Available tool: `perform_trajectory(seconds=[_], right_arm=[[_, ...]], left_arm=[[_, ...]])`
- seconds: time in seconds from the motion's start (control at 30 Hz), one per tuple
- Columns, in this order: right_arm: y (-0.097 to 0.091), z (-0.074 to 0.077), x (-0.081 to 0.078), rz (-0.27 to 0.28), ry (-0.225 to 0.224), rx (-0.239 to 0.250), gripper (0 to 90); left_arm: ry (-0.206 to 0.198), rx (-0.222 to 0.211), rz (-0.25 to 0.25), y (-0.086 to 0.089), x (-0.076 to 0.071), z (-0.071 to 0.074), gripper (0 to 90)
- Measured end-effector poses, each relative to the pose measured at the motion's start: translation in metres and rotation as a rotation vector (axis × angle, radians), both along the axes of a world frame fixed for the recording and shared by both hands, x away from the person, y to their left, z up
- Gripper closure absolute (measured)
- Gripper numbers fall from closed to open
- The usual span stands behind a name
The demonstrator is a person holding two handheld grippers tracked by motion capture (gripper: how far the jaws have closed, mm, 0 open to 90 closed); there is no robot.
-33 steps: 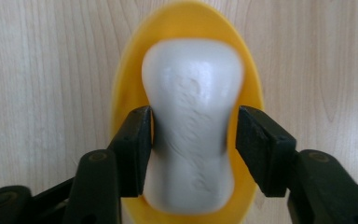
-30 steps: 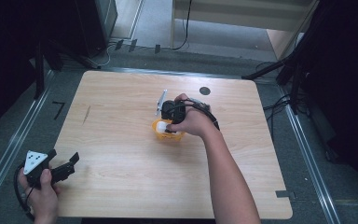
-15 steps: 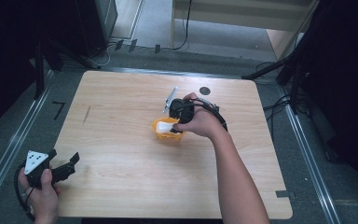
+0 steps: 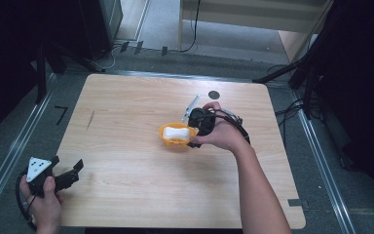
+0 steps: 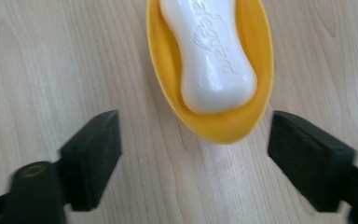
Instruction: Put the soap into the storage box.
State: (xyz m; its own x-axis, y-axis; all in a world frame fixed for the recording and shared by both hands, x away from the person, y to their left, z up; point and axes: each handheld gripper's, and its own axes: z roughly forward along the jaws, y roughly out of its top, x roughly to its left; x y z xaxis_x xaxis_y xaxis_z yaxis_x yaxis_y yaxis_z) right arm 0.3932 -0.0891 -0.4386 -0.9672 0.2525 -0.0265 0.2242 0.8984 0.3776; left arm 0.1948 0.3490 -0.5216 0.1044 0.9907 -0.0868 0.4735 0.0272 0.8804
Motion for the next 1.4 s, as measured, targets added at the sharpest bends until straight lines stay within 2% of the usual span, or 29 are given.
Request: perform_trajectory(seconds=[0.1, 0.13, 0.17, 0.23, 0.3, 0.43, 0.5, 0.63, 0.77, 0.8, 1.07, 1.4], right_arm=[[-0.007, -0.004, -0.004, -0.035, -0.014, 0.012, 4.7], [-0.009, -0.005, -0.005, -0.043, -0.003, 0.015, 0.0], [-0.011, -0.006, -0.006, -0.048, -0.005, 0.021, 0.0], [-0.015, -0.007, -0.011, -0.076, -0.044, 0.029, 0.0], [-0.019, -0.010, -0.015, -0.108, -0.062, 0.032, 0.0], [-0.031, -0.017, -0.023, -0.151, -0.047, 0.057, 0.0], [-0.034, -0.018, -0.024, -0.152, -0.048, 0.070, 0.0], [-0.048, -0.024, -0.032, -0.203, -0.034, 0.105, 0.0], [-0.060, -0.031, -0.040, -0.238, -0.051, 0.118, 0.0], [-0.066, -0.035, -0.045, -0.258, -0.073, 0.129, 0.0], [-0.083, -0.049, -0.060, -0.284, -0.056, 0.163, 0.0], [-0.108, -0.058, -0.078, -0.330, -0.067, 0.222, 0.0]], left_arm=[[0.000, 0.000, 0.000, 0.000, 0.000, 0.000, 13.3], [0.000, 0.000, 0.001, 0.000, 0.000, 0.000, 13.3], [-0.001, 0.000, 0.001, 0.000, 0.000, 0.000, 13.3], [0.000, 0.001, 0.001, 0.000, 0.000, 0.000, 13.3], [-0.001, 0.000, 0.001, 0.000, 0.000, 0.000, 13.3], [0.000, 0.002, 0.000, 0.000, 0.000, 0.000, 13.3], [-0.001, 0.002, 0.000, 0.000, 0.000, 0.000, 13.3], [-0.001, 0.004, 0.000, 0.000, 0.000, 0.000, 13.3], [-0.001, 0.006, 0.000, 0.000, 0.000, 0.000, 13.3], [-0.001, 0.005, 0.000, 0.000, 0.000, 0.000, 13.3], [0.000, 0.006, 0.001, -0.001, 0.000, 0.000, 13.3], [-0.001, 0.006, 0.001, -0.001, 0.000, 0.000, 13.3]])
